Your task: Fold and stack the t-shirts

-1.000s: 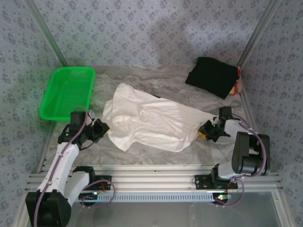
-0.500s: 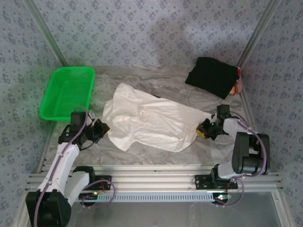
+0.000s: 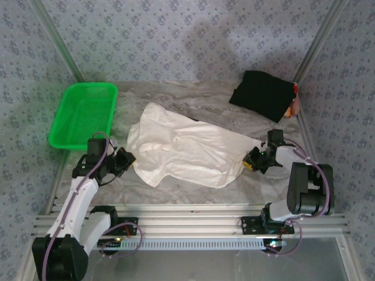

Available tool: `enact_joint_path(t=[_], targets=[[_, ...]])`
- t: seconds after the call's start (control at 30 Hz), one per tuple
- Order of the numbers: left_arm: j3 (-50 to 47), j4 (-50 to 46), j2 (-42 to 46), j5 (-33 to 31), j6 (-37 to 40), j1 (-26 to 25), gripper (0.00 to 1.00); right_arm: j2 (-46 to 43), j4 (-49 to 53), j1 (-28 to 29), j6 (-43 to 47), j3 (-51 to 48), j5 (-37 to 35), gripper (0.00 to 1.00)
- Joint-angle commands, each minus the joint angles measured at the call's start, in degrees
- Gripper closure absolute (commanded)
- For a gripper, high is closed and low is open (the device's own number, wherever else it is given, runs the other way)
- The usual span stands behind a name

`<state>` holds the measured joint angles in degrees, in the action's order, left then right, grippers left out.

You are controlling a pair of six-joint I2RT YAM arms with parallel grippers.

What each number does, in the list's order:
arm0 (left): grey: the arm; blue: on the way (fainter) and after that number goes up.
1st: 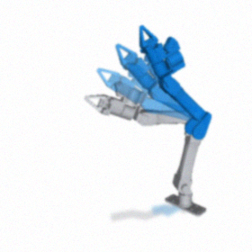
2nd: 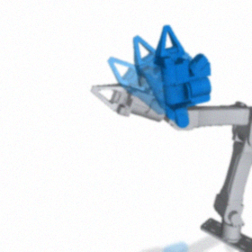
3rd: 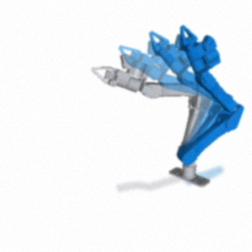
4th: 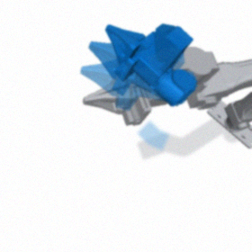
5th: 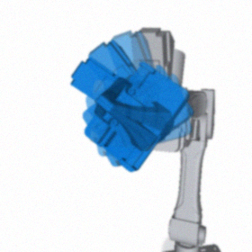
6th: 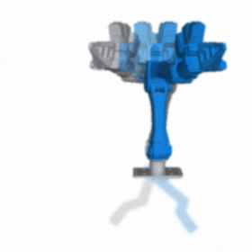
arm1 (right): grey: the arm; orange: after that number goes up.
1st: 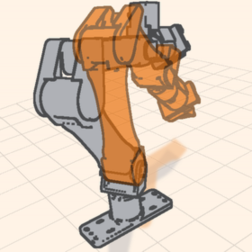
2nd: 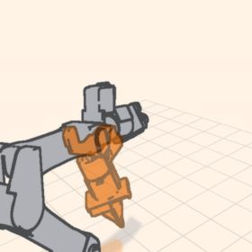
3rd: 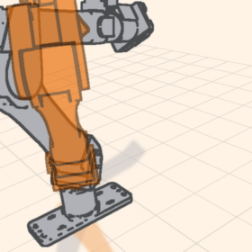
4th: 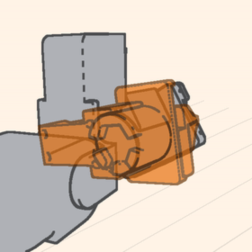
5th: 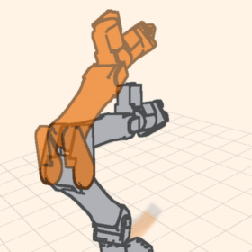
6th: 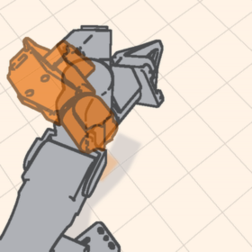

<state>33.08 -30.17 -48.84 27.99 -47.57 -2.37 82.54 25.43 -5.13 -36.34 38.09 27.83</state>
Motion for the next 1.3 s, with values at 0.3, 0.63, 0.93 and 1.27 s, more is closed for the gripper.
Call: enact_joint_path(t=[0.3,0.63,0.93,1.27], targets=[[-0.8,0.0,0.7,1.7,0.8,-0.5,1.0,0.8,-0.1,1.2,-1.7,2.0,0.7,0.96],[-0.6,-0.6,1.2,0.9,1.0,-0.4,1.0,-4.9,7.7,-0.6,-0.2,3.5,0.5,1.0],[1.9,-1.0,0.3,0.2,1.4,0.1,1.0,-14.3,20.6,-4.0,4.1,5.1,1.6,1.0],[3.1,-0.6,-0.7,0.2,1.5,0.4,1.0,-25.9,29.8,-5.2,4.9,-2.9,2.3,1.0]])
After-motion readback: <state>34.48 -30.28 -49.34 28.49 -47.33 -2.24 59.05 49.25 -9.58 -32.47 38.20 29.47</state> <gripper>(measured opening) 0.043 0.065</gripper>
